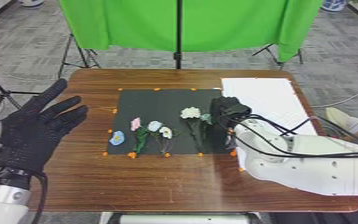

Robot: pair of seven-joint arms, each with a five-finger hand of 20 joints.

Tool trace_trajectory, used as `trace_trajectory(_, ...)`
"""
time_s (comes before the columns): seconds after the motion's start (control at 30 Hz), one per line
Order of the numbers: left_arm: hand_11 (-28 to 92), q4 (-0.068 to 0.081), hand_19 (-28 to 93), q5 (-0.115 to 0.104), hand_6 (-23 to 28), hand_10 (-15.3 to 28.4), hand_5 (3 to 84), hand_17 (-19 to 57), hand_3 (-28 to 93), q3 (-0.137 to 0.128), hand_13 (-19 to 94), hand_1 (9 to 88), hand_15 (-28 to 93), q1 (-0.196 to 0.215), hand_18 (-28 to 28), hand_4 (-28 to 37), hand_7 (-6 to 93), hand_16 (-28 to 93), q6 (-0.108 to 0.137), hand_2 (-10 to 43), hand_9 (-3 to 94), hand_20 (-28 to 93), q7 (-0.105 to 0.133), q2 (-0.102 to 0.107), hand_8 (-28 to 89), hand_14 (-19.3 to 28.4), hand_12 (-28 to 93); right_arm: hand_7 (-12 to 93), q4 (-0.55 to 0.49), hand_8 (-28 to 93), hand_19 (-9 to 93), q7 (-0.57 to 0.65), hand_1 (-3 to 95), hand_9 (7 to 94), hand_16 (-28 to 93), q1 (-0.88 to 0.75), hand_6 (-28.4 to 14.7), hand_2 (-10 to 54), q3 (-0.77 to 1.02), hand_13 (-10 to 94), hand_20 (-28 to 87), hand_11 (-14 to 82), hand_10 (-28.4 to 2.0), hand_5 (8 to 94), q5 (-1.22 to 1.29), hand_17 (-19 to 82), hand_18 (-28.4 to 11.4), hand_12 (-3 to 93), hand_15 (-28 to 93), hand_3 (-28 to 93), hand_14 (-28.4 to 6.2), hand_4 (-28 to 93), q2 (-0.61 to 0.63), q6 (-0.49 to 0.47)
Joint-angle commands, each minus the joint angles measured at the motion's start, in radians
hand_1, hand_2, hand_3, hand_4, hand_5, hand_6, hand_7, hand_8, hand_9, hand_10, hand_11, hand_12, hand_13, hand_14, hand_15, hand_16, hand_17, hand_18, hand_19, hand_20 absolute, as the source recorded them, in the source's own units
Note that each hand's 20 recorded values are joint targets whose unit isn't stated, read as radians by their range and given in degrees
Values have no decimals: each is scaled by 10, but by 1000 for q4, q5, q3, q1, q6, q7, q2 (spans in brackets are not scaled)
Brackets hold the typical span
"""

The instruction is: Arrange flowers

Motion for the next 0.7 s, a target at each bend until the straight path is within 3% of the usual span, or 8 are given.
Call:
trace_trajectory(0.03,272,14,578,1,64,206,285,-91,754,6,203,223,499,-15,284,-266,166,-89,-15,81,270,218,-36,-5,-111,279,115,245,-26,-13,813,2,462,896,190,0,33,-95,10,783,207,173,-57,770,-22,290,-158,286,605,701,-30,-283,24,-3)
trace_trajectory(0.47,272,20,578,3,64,205,285,-91,757,8,204,224,497,-32,284,-266,167,-88,-20,80,270,219,-67,-8,-111,277,115,220,-51,-51,803,20,392,839,178,-8,29,-95,15,759,229,248,-73,716,-67,273,-167,217,623,767,-38,-283,43,-48)
trace_trajectory(0.7,273,16,578,5,64,206,286,-91,756,4,204,225,497,-23,284,-266,166,-88,-8,80,271,219,-76,-13,-111,277,115,219,-81,-103,799,39,372,827,171,6,30,-95,3,755,241,282,-82,711,-89,271,-171,173,634,771,-41,-283,57,-31)
